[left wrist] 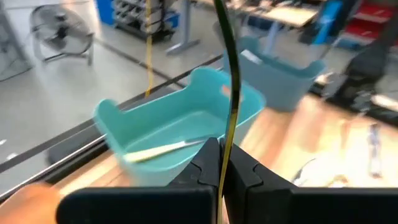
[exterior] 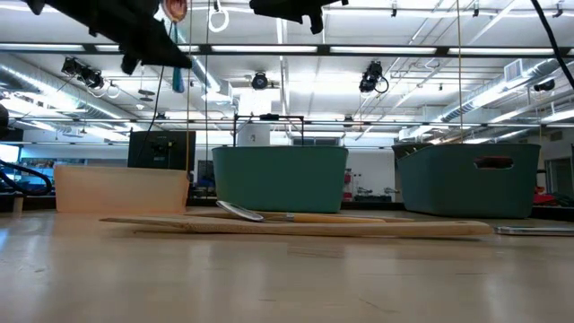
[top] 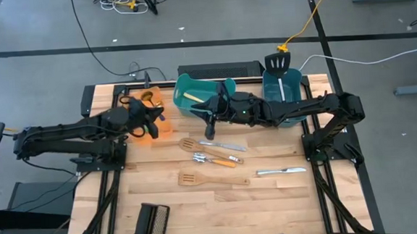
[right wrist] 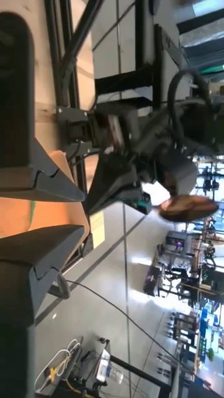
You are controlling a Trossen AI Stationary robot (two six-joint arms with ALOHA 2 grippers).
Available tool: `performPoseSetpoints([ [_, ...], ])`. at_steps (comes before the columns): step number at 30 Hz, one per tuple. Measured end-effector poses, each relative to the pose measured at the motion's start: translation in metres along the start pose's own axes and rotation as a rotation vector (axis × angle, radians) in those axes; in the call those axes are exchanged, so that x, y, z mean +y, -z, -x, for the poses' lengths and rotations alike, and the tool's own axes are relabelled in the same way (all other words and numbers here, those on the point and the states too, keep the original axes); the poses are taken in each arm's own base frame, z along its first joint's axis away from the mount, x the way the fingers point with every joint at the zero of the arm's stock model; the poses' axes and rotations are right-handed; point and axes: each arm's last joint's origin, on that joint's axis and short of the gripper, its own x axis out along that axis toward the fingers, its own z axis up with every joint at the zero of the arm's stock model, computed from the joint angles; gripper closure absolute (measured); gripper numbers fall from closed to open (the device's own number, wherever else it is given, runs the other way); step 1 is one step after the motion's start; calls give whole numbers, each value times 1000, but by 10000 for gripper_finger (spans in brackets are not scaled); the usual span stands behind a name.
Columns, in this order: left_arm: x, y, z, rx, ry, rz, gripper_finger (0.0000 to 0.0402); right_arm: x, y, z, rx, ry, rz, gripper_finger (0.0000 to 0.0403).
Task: Pick & Place Kitchen Items
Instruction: Put the purple spoon into the orange bin
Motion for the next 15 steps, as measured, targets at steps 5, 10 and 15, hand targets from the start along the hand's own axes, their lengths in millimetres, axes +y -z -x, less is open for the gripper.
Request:
performPoseSetpoints([
  [5,12,6,2,66,-86,19,397,4,0,1,5,-13,6,323],
  [10,23,12,4,127,-167,47,397,7,1,1,13,-20,9,323],
  [15,33,19,6,202,-246,76,397,8,2,2,24,-24,12,323],
])
